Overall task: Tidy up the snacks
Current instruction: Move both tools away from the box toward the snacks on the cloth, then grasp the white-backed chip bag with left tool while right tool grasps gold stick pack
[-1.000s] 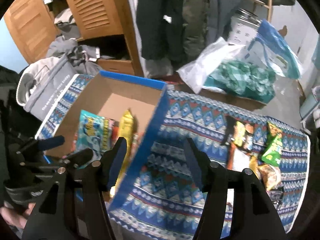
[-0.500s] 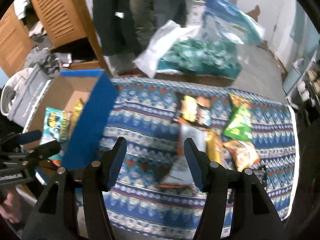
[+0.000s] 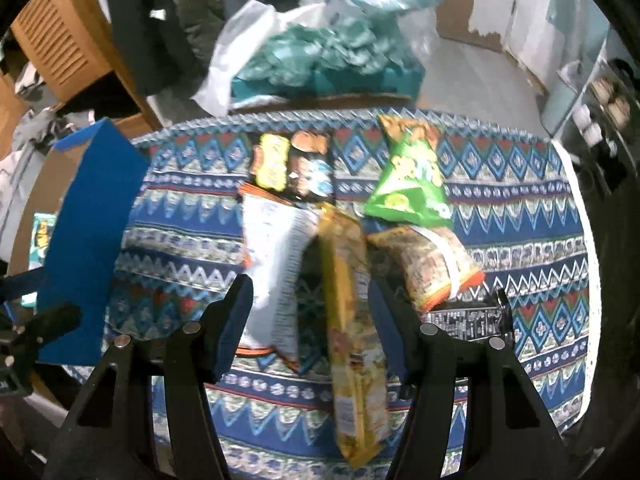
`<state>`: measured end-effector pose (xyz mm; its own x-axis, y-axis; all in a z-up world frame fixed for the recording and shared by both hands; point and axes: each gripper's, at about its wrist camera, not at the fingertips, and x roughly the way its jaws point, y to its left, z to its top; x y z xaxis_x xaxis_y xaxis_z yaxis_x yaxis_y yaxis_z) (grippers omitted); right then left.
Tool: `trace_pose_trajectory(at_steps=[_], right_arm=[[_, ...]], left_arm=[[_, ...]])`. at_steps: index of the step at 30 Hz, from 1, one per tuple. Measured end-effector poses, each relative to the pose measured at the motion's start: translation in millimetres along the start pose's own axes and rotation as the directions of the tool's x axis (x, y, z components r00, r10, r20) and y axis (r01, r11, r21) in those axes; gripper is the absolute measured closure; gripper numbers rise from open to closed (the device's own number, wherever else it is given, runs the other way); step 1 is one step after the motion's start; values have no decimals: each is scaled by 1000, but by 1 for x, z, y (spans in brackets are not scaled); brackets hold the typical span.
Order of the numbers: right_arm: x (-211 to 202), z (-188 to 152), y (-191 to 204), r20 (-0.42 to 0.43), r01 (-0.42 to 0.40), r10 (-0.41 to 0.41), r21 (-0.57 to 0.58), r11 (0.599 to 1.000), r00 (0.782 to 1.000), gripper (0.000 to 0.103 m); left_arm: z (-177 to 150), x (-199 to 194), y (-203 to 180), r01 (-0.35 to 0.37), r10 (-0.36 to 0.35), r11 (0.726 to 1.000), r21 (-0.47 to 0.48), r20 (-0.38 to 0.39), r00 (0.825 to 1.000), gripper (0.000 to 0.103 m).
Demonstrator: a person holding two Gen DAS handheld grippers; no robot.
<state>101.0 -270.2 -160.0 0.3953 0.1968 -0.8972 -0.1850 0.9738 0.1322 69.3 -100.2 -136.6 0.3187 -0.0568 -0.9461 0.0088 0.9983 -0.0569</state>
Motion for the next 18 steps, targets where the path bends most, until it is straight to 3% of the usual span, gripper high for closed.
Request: trace_pose_trajectory(at_steps=[18], right_arm=[[68, -19, -24, -148, -9, 12, 23, 1000, 989, 43]], left_arm=[[16, 68, -41, 31, -31, 999, -7, -100, 994, 22]])
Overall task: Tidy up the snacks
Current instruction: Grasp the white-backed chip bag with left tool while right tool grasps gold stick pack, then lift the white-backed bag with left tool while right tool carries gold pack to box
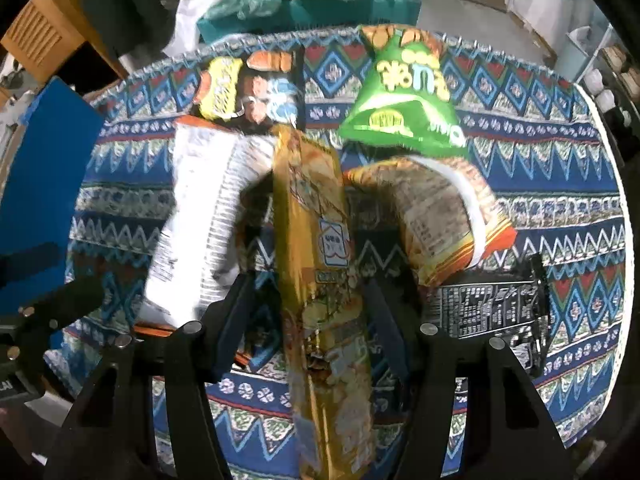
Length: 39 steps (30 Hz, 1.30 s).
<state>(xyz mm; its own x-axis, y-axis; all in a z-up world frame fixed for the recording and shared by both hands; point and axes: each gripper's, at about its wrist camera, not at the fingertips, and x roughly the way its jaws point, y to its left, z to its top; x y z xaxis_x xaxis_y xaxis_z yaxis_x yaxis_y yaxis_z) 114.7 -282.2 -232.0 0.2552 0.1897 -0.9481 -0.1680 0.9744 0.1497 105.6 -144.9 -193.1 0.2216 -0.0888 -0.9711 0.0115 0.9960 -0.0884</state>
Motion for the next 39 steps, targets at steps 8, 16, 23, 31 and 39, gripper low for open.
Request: trace_pose_trajectory(at_steps=[8, 16, 23, 31, 39], right_arm=[[10, -3, -5, -3, -15, 15, -9, 1000, 1000, 66], [-18, -4, -15, 77, -30, 28, 24, 999, 997, 67], [-37, -7, -34, 117, -29, 21, 69, 997, 993, 67], [-42, -10, -45, 128, -51, 37, 107, 993, 991, 67], [-46, -11, -41, 128, -53, 40, 96, 994, 991, 67]], left_arm=[[14, 13, -12, 41, -42, 999, -34, -20, 999, 22], [31, 27, -35, 63, -64, 997, -39, -25, 998, 19], [44, 40, -50, 41, -42, 999, -20, -34, 999, 16], [42, 67, -52, 67, -70, 997, -33, -85, 994, 24], [40, 57, -45, 94, -95, 995, -19, -66, 993, 63]])
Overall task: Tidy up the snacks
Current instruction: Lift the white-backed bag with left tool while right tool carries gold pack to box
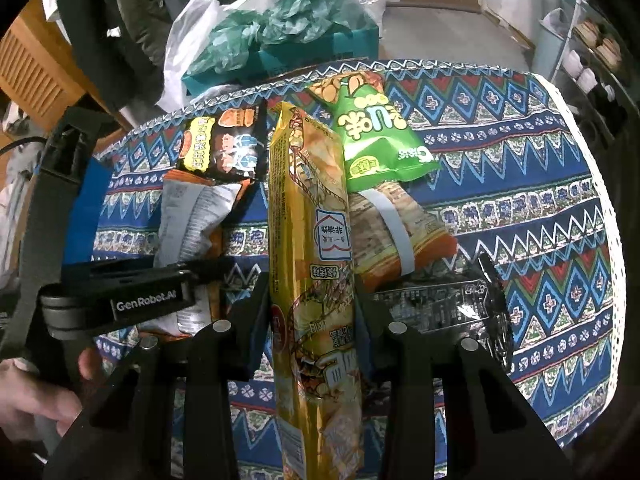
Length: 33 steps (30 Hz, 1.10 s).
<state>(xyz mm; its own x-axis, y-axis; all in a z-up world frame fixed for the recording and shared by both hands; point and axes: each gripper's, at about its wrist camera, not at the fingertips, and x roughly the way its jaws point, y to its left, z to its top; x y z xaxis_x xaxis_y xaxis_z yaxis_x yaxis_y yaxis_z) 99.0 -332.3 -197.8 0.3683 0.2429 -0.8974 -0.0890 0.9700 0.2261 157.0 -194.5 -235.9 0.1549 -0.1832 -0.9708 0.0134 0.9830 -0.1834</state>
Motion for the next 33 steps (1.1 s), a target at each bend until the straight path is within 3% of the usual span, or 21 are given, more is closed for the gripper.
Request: trace_pose_trajectory(at_steps=[6, 19, 33], right_arm=[[-3, 3, 8, 11, 1, -1, -10, 1000, 1000, 67], [-24, 10, 28, 47, -11, 12, -28, 1000, 999, 67], [-55, 13, 79, 93, -48, 57, -96, 994, 994, 67]], left_arm=[[-8, -24, 1, -4, 2, 1000, 29, 49, 999, 64], [-25, -80, 33, 24, -23, 1000, -6, 108, 994, 64], [-50, -130, 59, 11, -6, 1000, -28, 182, 983, 64]])
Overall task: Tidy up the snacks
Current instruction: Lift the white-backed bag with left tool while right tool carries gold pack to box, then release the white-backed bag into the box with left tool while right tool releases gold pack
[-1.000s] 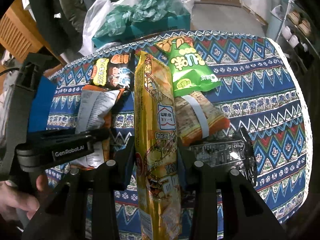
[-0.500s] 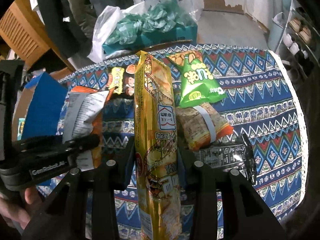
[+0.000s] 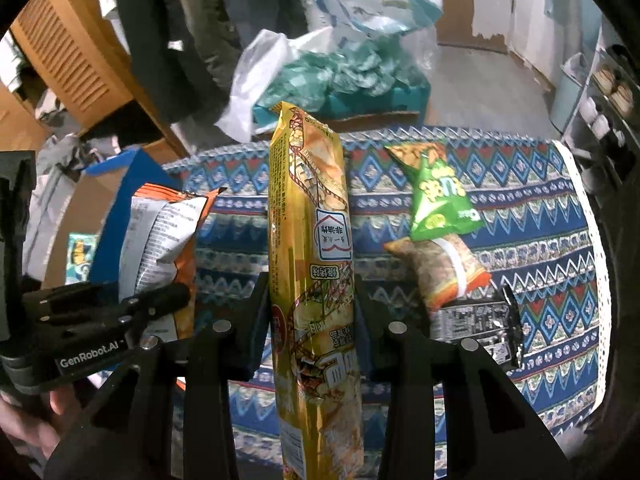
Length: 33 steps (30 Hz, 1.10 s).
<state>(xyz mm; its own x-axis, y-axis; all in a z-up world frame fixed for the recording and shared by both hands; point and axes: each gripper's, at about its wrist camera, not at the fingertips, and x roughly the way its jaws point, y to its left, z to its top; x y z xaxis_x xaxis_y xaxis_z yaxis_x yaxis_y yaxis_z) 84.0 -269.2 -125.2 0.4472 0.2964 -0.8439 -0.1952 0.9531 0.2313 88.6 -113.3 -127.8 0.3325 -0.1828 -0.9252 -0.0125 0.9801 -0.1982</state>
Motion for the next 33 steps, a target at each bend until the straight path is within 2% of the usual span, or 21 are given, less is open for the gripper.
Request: trace_pose_trajectory(at_steps=[10, 17, 33], right_arm=[[-2, 7, 46, 2, -26, 26, -61, 998, 1000, 67], [-1, 17, 90, 2, -86, 86, -102, 991, 996, 67], [11, 41, 205, -30, -202, 200, -202, 958, 979, 67]], left_arm=[[-9, -38, 41, -11, 12, 999, -41, 44, 999, 64], [-11, -59, 71, -24, 29, 997, -69, 79, 996, 64], [-22, -94, 176, -46, 77, 972, -229, 130, 989, 64]])
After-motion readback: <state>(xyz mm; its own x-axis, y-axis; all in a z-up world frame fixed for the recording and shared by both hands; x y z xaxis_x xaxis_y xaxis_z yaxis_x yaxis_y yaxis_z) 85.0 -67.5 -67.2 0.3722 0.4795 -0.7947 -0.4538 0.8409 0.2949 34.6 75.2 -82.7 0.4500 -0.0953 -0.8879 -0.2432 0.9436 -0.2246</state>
